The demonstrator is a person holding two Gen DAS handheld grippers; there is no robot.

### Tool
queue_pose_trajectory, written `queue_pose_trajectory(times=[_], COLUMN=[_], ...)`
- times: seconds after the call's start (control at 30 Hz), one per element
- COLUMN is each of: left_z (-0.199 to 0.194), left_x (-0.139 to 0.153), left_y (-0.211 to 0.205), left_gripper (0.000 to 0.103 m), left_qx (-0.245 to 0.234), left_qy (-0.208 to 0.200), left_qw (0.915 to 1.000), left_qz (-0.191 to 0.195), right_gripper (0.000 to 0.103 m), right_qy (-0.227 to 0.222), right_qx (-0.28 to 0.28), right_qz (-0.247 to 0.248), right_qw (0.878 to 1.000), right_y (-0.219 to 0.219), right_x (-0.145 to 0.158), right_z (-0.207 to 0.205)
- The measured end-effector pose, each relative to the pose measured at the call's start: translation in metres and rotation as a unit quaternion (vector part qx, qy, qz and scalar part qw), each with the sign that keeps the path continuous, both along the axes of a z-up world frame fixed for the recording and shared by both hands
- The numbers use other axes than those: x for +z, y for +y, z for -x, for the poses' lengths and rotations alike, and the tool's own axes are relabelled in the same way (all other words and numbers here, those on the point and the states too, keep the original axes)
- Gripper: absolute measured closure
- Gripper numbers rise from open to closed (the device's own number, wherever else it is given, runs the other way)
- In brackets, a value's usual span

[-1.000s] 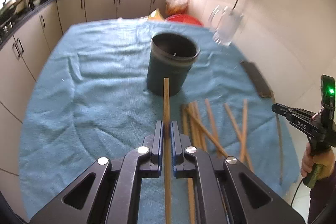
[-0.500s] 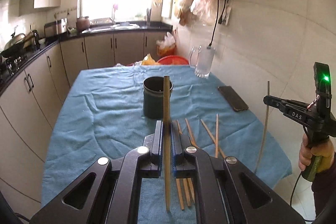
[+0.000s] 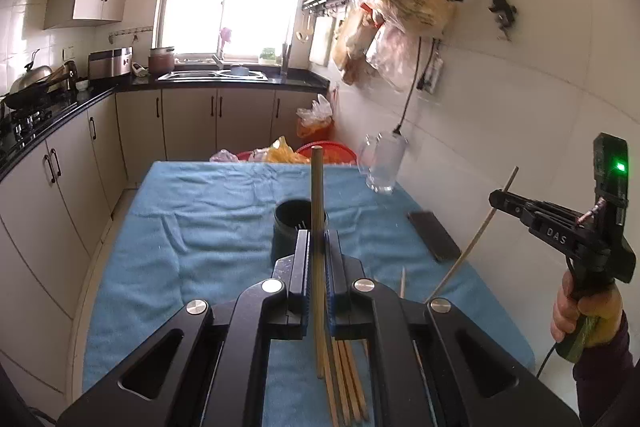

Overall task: Organize utensils
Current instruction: 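Lift the chopstick upright and carry it above the black cup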

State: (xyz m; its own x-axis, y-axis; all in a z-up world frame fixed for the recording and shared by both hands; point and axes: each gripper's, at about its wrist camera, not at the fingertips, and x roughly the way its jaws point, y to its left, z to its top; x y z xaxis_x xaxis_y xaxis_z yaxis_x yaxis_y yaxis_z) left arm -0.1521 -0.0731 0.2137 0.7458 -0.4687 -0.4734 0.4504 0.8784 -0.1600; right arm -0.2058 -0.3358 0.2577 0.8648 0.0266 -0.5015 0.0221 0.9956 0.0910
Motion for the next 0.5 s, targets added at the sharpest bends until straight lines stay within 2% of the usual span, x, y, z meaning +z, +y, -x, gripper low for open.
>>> queue_pose_trajectory(times=[0.27, 0.5], left_z=[-0.059, -0.113], left_x=[0.043, 0.070], left_y=[-0.006, -0.028], left_gripper=[0.097, 0.097], left_qx=[0.022, 0.043], left_qy=[-0.015, -0.037], left_qw=[0.9994, 0.9981], left_qz=[0.024, 0.024], right_gripper=[0.096, 0.096], right_qy=[-0.040, -0.067], right_qx=[0.035, 0.049], right_qz=[-0.005, -0.036], right_qw=[0.999, 0.996], right_y=[0.025, 0.043], right_x=[0.049, 0.069], right_z=[-0.054, -0.110])
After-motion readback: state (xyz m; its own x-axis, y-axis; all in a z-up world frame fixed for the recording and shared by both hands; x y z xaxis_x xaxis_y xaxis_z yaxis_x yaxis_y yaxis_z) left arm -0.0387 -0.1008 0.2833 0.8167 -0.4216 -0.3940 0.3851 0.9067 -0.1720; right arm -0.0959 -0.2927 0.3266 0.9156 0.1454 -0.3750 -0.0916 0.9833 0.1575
